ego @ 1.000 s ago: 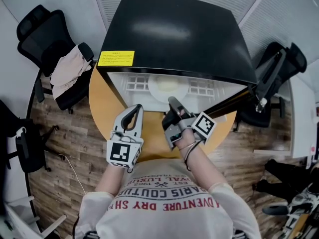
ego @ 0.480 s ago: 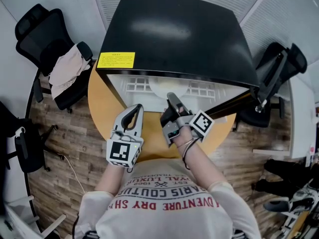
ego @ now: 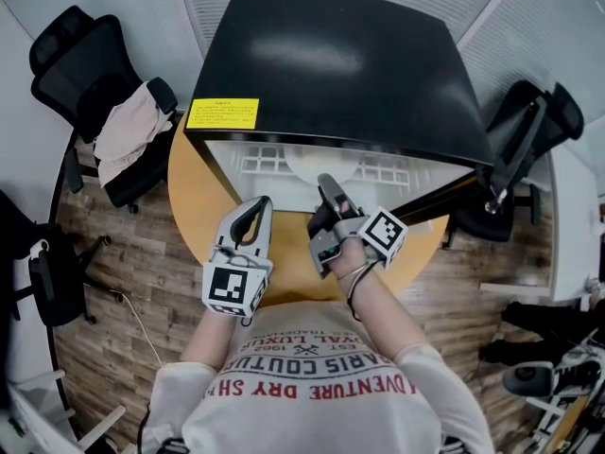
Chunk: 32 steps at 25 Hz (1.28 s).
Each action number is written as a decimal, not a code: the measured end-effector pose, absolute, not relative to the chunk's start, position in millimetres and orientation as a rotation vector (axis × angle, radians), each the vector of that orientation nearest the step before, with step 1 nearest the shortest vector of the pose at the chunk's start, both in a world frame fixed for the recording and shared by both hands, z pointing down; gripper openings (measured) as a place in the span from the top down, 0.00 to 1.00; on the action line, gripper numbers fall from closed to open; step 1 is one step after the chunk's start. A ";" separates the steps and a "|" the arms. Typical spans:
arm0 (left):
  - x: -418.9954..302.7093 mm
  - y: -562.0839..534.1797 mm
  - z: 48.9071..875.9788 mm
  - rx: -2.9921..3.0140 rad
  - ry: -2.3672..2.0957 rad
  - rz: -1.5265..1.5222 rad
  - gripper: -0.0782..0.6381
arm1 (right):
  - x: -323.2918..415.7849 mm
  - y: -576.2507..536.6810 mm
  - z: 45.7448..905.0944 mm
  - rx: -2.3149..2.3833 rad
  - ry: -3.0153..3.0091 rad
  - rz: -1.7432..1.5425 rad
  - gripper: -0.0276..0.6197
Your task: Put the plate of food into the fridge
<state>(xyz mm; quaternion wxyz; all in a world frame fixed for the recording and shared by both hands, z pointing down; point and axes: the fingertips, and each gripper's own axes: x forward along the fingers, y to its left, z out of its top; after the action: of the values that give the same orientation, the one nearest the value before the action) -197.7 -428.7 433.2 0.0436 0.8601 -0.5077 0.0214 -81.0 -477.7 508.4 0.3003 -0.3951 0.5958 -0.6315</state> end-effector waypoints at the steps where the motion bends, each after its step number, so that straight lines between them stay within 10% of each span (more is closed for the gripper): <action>1: -197.7 -428.2 432.5 2.623 -1.551 0.064 0.85 | -80.0 -475.2 508.0 -1.062 1.591 -1.675 0.68; 5: -198.2 -424.0 429.6 2.633 -1.551 0.066 0.85 | -80.1 -456.9 505.4 -1.057 1.593 -1.698 0.67; 8: -193.7 -419.1 430.7 2.640 -1.530 0.068 0.85 | -83.9 -441.4 506.6 -1.010 1.590 -1.741 0.90; 32: -193.0 -368.1 423.9 2.701 -1.473 0.094 0.85 | -89.4 -360.9 421.1 -1.636 2.682 -0.139 0.91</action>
<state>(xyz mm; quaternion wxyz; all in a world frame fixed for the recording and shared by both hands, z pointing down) -193.0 -368.1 423.9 0.0320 0.8770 -0.4784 0.0307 -89.4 -360.9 421.1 -0.0018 -0.5202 0.8529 -0.0443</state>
